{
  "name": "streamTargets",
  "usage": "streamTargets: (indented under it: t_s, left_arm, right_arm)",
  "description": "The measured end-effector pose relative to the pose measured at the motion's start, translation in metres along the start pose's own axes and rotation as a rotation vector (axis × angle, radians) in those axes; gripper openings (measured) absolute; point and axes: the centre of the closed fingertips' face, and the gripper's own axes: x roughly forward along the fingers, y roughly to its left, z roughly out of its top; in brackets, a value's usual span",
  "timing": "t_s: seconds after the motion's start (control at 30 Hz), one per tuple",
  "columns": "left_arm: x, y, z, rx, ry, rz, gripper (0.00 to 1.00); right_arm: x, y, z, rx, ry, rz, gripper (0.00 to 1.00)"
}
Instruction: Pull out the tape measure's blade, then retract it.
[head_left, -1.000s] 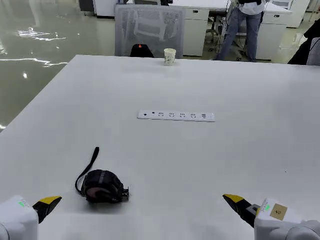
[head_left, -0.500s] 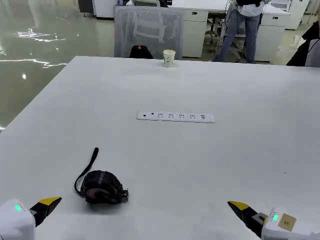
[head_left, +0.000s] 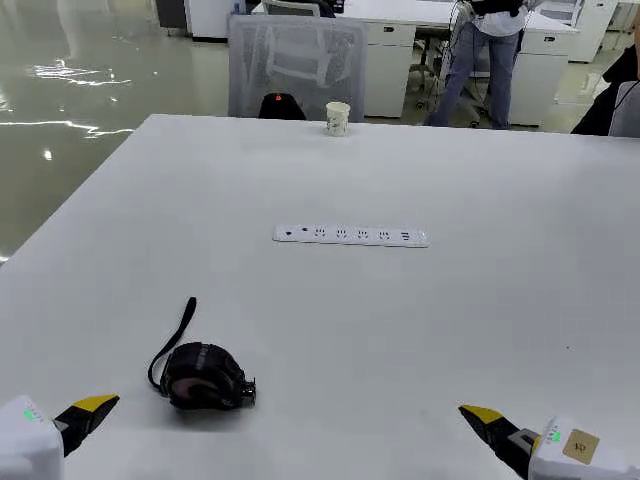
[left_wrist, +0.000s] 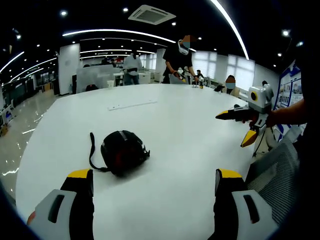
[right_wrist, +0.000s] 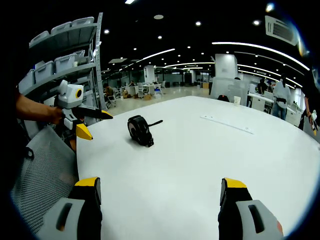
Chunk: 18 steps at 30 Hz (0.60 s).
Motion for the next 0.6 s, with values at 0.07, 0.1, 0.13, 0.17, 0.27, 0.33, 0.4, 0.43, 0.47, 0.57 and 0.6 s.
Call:
streamTargets:
  t_s: [0.07, 0.1, 0.13, 0.17, 0.27, 0.33, 0.4, 0.43, 0.47, 0.57, 0.6]
  left_arm:
    - [0.0, 0.0001, -0.0003, 0.001, 0.002, 0.0, 0.99]
    - [0.0, -0.0004, -0.0008, -0.001, 0.006, -0.004, 0.99]
    - [0.0001, -0.0004, -0.0008, -0.001, 0.005, -0.004, 0.99]
    - [0.0002, -0.0005, -0.0009, -0.002, 0.005, -0.005, 0.99]
    - [0.0005, 0.0003, -0.0015, -0.007, 0.008, -0.007, 0.99]
    - [0.0007, -0.0001, -0.0013, -0.009, 0.007, -0.011, 0.99]
    - [0.0007, -0.0002, -0.0015, -0.013, 0.008, -0.014, 0.99]
    - [0.001, 0.0003, -0.0022, -0.011, 0.012, -0.013, 0.99]
    - [0.0011, 0.0, -0.0023, -0.011, 0.012, -0.015, 0.99]
    - [0.0014, -0.0004, -0.0024, -0.014, 0.013, -0.016, 0.99]
    - [0.0014, -0.0008, -0.0024, -0.02, 0.014, -0.02, 0.99]
  right_arm:
    - [-0.0002, -0.0004, -0.0005, 0.002, 0.0, 0.0, 0.99]
    - [-0.0004, -0.0005, -0.0014, 0.003, 0.002, 0.0, 0.99]
    - [-0.0008, -0.0004, -0.0014, 0.003, 0.004, -0.001, 0.99]
    - [-0.0011, -0.0004, -0.0015, 0.003, 0.004, -0.001, 0.99]
    - [-0.002, -0.0003, -0.0021, 0.004, 0.006, -0.002, 0.99]
    - [-0.0022, -0.0002, -0.0024, 0.006, 0.006, -0.001, 0.99]
    - [-0.0025, -0.0003, -0.0027, 0.006, 0.006, -0.001, 0.99]
    - [-0.0027, -0.0005, -0.003, 0.007, 0.008, -0.002, 0.99]
    - [-0.0028, -0.0005, -0.0028, 0.007, 0.007, -0.002, 0.99]
    - [-0.003, -0.0005, -0.0031, 0.008, 0.008, -0.001, 0.99]
    - [-0.003, -0.0007, -0.0034, 0.007, 0.01, -0.002, 0.99]
